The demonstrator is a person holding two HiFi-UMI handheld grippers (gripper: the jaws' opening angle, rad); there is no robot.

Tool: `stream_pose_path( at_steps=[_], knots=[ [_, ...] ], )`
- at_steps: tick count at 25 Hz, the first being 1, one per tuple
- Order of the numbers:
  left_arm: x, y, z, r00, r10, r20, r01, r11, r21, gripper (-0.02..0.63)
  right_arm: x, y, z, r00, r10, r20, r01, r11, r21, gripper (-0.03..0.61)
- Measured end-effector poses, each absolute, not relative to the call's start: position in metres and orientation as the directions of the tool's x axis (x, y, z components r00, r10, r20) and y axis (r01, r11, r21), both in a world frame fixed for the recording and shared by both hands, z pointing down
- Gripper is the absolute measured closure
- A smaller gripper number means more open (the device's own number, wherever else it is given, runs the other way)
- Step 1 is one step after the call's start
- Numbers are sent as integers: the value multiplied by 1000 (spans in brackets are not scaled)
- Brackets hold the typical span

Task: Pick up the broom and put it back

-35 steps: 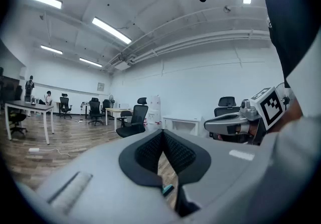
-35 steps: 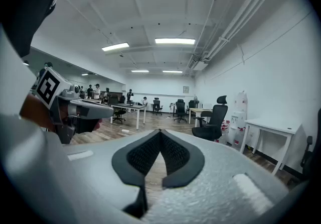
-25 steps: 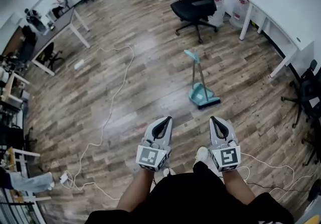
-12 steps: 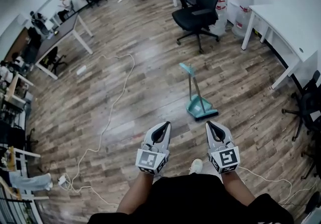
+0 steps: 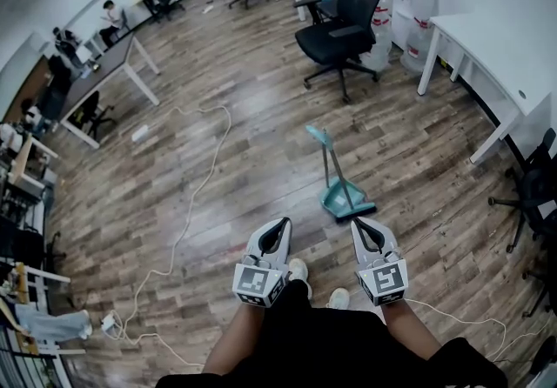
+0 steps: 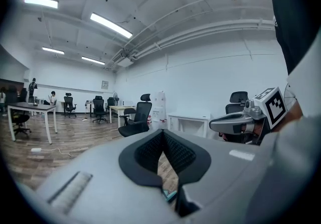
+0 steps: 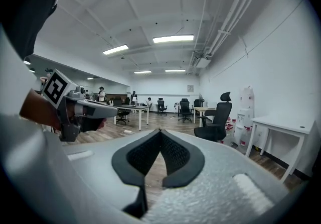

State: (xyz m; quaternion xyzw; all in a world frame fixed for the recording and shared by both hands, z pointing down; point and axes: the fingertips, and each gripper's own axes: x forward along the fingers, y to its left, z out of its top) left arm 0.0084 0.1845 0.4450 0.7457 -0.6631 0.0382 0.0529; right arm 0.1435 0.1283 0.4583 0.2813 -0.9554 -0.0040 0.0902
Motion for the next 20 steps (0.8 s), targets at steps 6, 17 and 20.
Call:
stream_pose_path(
  at_steps=[6, 17, 20],
  knots=[
    [-11, 146, 458, 150, -979, 136, -988, -145, 50, 595, 117, 93, 467, -820, -539, 193, -535, 841, 77, 575],
    [-101, 77, 459, 169, -970, 175, -985, -162, 53, 594, 44, 14, 472, -796, -565, 215, -566, 822, 68, 575],
    [-114, 61, 462, 212, -961, 179, -977, -203, 65, 594, 25, -1, 477, -791, -569, 227, -573, 818, 53, 575]
  ],
)
